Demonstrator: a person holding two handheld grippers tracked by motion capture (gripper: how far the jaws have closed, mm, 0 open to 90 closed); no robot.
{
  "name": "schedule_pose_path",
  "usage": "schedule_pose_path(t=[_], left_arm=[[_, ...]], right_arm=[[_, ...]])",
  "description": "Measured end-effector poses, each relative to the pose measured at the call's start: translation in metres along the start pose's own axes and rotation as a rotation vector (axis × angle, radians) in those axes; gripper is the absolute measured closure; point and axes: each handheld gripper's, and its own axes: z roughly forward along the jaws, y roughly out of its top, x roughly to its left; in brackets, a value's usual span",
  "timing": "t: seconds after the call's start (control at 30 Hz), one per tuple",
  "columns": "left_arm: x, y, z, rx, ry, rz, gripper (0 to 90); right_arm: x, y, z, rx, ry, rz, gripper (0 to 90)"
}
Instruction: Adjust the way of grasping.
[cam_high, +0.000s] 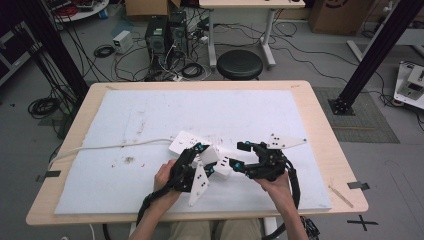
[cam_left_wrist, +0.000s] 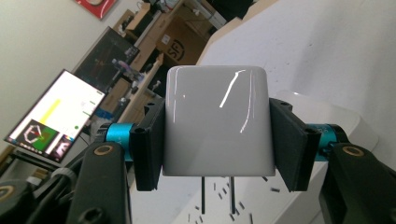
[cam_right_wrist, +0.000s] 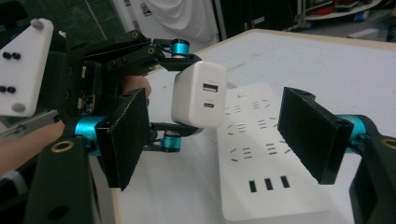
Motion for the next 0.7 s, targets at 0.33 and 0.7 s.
schedule_pose_path(t=[0.33, 0.7], left_arm=[[-0.013, 0.008, -0.001, -0.015, 0.055, 0.112, 42.5], [-0.017, 0.017, -0.006, -0.053, 0.084, 0.145, 42.5]], right_arm=[[0.004, 0.002, 0.015, 0.027, 0.034, -0.011, 25.7], [0.005, 0.003, 0.020, 0.021, 0.092, -0.005, 29.2]])
